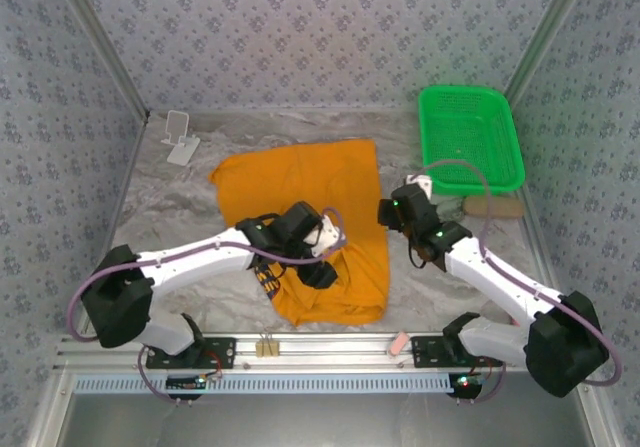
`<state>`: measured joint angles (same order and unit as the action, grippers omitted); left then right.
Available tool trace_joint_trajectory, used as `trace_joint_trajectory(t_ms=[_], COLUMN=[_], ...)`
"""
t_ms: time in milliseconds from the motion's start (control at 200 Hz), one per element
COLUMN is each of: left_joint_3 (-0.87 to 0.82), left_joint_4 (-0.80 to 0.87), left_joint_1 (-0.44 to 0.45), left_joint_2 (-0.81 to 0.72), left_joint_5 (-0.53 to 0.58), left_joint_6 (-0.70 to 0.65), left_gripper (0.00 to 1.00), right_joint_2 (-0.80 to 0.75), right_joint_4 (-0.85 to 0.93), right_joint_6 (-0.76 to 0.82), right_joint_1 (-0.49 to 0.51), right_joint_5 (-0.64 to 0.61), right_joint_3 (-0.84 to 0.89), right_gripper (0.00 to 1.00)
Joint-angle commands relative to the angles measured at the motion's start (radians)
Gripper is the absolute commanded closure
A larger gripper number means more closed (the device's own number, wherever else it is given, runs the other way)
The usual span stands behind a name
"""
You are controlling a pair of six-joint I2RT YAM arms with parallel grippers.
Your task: Fold the inside-out t-shirt
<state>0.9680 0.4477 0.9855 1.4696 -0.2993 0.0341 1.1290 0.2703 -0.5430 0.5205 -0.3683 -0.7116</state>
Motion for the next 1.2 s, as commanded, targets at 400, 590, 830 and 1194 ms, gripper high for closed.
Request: trace_joint_trajectory(t_ms=[400,590,830,1194], left_joint_3=[0.074,0.016,-0.157,-0.209], left_joint_4=[0.119,0.116,0.082,-0.045], left_joint_1=[0.077,-0.178,-0.407,-0.542], left_joint_2=[0.125,-0.036,-0.177,-0.046], left_joint_5=[0.176,0.059,0.044,-0.086], left_joint_6=[-0.115,0.398,0.646,0.545], left_gripper=[0.42,0.41,0.42,0.42], right_joint_2=[-0.004,0.079,0.235,0.371], right_joint_4=[0.05,0.009,0.023,0.043], right_joint_6=[-0.047,0.116,0.283,0.314], right_joint_1=[-0.094,-0.053,0.135,0.213], right_joint_5=[0.321,0.464,0.404,0.408], right_joint_3=[0.056,-0.006,-0.17,-0.293], right_gripper=[0.25,0.26,0.28,0.31])
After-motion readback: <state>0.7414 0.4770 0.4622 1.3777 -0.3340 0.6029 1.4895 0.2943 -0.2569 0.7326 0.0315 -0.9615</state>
